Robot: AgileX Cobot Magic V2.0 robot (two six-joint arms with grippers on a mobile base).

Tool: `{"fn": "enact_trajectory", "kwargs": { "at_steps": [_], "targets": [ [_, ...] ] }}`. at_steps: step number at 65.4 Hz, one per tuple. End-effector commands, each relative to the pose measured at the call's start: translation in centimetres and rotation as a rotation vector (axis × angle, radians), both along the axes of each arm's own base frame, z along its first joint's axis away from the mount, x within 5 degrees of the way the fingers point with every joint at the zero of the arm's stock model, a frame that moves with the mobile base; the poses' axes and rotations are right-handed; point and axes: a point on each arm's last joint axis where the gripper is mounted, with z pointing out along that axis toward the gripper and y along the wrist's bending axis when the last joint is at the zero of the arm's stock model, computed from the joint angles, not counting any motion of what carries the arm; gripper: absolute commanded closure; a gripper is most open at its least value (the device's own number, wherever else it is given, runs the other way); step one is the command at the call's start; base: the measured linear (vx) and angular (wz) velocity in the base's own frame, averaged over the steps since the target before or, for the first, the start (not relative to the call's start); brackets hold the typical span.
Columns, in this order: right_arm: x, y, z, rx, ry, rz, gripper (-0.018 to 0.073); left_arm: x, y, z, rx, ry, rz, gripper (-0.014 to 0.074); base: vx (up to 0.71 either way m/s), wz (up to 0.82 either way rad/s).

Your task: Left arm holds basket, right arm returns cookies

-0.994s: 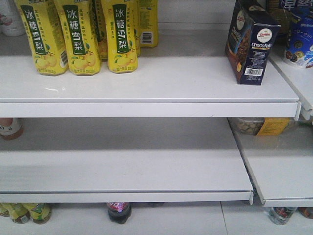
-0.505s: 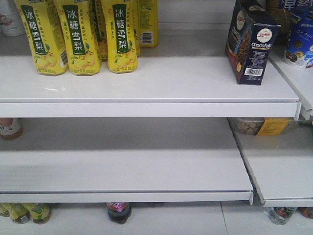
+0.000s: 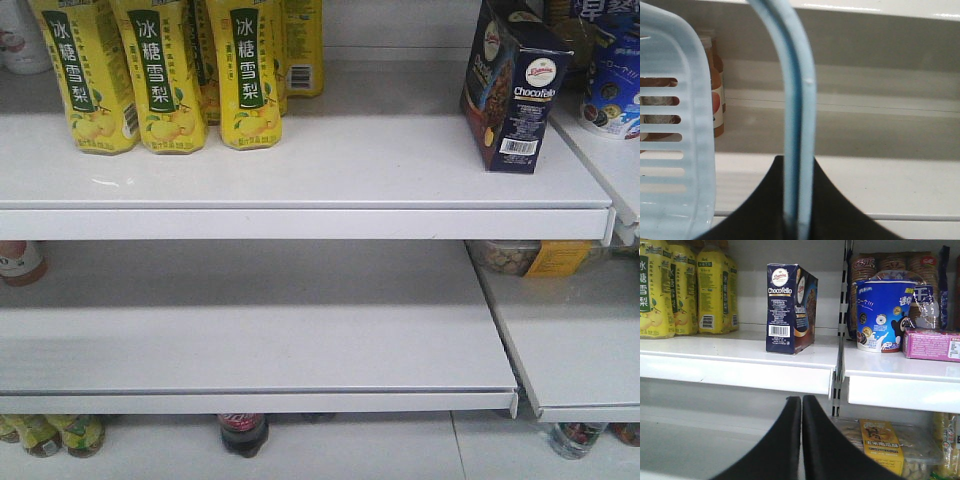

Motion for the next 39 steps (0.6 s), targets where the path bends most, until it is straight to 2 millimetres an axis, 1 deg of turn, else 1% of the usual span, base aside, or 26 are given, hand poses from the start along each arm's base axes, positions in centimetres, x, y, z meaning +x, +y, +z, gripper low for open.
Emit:
{"fn": "enact_trajectory", "kwargs": {
  "at_steps": [1,20,26,31,35,36,39],
  "targets": [
    [-0.09,-0.1,0.91,0.015,-0.013,-0.007,0.0568,-0.04,-0.06,0.61,0.016,-0.104,-0.008,0.0603,0.0,0.0],
    [0.07,-0.16,1.02,-0.008,-0.023,-0.036,0.0568,-0.04,-0.06,0.61,0.016,-0.104,-0.008,0.0603,0.0,0.0],
    [0.09,-0.33,1.24,0.046,-0.039,-0.083,0.0568,-0.04,-0.06,0.61,0.016,-0.104,-0.008,0.0603,0.0,0.0],
    [0.15,-0.26,1.35,0.044,-0.049,-0.106,0.0568,-0.04,-0.06,0.61,0.016,-0.104,-0.008,0.0603,0.0,0.0],
    [0.14,0.03,1.25,-0.002,-0.042,-0.102,0.0568,-0.04,-0.06,0.61,0.016,-0.104,-0.008,0.0603,0.0,0.0],
    [0.15,0.11,1.19,-0.039,-0.04,-0.103,0.0568,-0.04,-0.06,0.61,0.016,-0.104,-0.008,0.0603,0.0,0.0],
    [0.18,0.29,0.9,-0.051,-0.009,-0.096,0.0568,-0.04,-0.06,0.61,0.016,-0.104,-0.008,0.0603,0.0,0.0]
  ]
}}
